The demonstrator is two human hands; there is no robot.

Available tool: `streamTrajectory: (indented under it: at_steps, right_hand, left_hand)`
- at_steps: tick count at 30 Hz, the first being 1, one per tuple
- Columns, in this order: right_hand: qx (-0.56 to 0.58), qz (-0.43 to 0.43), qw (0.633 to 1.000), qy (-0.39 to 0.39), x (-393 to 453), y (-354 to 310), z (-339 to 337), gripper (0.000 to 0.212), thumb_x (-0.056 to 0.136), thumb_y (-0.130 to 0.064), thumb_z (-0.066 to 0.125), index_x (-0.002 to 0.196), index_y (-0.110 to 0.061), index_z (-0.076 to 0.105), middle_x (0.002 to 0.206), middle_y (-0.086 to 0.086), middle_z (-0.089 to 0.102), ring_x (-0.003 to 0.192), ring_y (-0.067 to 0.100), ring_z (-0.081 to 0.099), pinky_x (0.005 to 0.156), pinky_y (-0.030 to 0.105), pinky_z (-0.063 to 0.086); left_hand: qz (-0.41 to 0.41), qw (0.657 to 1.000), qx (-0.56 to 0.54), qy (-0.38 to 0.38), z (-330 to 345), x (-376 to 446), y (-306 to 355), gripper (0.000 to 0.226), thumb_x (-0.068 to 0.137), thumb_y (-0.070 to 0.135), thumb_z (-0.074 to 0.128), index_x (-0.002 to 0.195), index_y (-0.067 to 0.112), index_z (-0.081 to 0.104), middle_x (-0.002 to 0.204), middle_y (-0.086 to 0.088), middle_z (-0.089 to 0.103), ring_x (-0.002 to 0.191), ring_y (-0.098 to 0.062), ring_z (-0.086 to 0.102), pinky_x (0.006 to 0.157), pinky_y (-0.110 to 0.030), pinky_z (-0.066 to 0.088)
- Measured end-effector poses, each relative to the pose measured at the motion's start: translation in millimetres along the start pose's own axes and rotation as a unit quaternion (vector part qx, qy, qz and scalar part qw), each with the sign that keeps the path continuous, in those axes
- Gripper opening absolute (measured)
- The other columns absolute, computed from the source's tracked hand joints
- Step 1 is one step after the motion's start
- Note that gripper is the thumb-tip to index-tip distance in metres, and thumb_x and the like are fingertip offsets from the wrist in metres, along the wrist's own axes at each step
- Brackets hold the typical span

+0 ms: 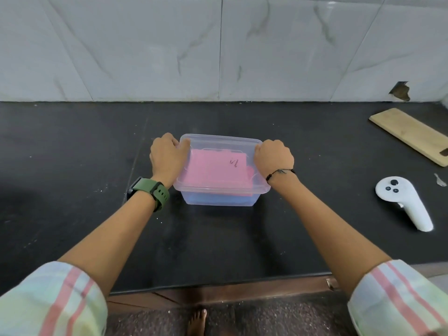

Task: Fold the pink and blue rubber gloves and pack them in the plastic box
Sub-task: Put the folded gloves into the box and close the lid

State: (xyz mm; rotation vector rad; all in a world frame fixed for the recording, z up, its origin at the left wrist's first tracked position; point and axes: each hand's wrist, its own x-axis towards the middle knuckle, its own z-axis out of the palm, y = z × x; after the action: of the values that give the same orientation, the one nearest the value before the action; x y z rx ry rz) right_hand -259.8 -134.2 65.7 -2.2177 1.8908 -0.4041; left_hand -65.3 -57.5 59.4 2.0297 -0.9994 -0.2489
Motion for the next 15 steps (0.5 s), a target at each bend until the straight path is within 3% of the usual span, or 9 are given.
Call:
streamTrajectory:
  at_steps: [4, 7, 9, 11, 13, 15]
  right_hand:
    - [-0.017, 0.008, 1.000, 0.003, 1, 1, 5, 0.031, 0.096, -0.015, 0.034, 0.103, 0.003, 0.059, 0.112, 0.021, 0.058, 0.098, 0.040, 0.059, 0.072, 0.035, 0.042]
    - [-0.010, 0.019, 1.000, 0.005, 1, 1, 9, 0.031, 0.096, -0.015, 0.034, 0.100, 0.002, 0.059, 0.110, 0.020, 0.057, 0.096, 0.039, 0.059, 0.070, 0.033, 0.040]
    - [0.000, 0.029, 1.000, 0.005, 1, 0, 11, 0.031, 0.096, -0.016, 0.033, 0.097, 0.001, 0.059, 0.105, 0.018, 0.057, 0.093, 0.037, 0.059, 0.069, 0.033, 0.039]
    - [0.011, 0.040, 0.999, -0.004, 2, 0, 12, 0.030, 0.095, -0.017, 0.034, 0.083, -0.002, 0.056, 0.089, 0.014, 0.056, 0.086, 0.035, 0.059, 0.066, 0.031, 0.039]
    - [0.027, 0.053, 0.998, -0.013, 3, 0, 11, 0.034, 0.094, -0.016, 0.035, 0.062, -0.008, 0.043, 0.065, 0.005, 0.047, 0.071, 0.031, 0.054, 0.060, 0.028, 0.037]
    - [0.042, 0.058, 0.997, -0.018, 3, 0, 11, 0.038, 0.093, -0.015, 0.036, 0.055, -0.013, 0.034, 0.056, 0.002, 0.039, 0.063, 0.026, 0.048, 0.050, 0.022, 0.031]
  left_hand:
    - [0.010, 1.000, 0.021, -0.011, 3, 5, -3, 0.018, 0.087, 0.019, 0.051, 0.073, 0.007, 0.051, 0.074, -0.010, 0.053, 0.069, -0.022, 0.045, 0.055, -0.027, 0.033]
    - [0.005, 0.999, 0.030, -0.015, 6, 8, -6, 0.021, 0.088, 0.020, 0.050, 0.072, 0.007, 0.049, 0.067, -0.005, 0.050, 0.068, -0.021, 0.045, 0.052, -0.028, 0.031]
    - [-0.008, 0.999, 0.042, -0.029, 7, 9, -8, 0.023, 0.089, 0.022, 0.048, 0.072, 0.007, 0.048, 0.061, 0.002, 0.044, 0.069, -0.021, 0.045, 0.057, -0.029, 0.033]
    - [-0.017, 0.998, 0.048, -0.040, 8, 10, -9, 0.026, 0.091, 0.022, 0.047, 0.068, 0.010, 0.044, 0.060, 0.004, 0.040, 0.065, -0.020, 0.042, 0.057, -0.028, 0.032]
    - [-0.018, 0.998, 0.047, -0.042, 9, 9, -9, 0.033, 0.091, 0.021, 0.046, 0.061, 0.015, 0.036, 0.059, 0.003, 0.038, 0.057, -0.016, 0.036, 0.050, -0.026, 0.026]
    - [-0.021, 0.998, 0.037, -0.041, 8, 7, -10, 0.034, 0.091, 0.020, 0.045, 0.060, 0.016, 0.034, 0.059, 0.003, 0.037, 0.054, -0.011, 0.032, 0.048, -0.025, 0.024]
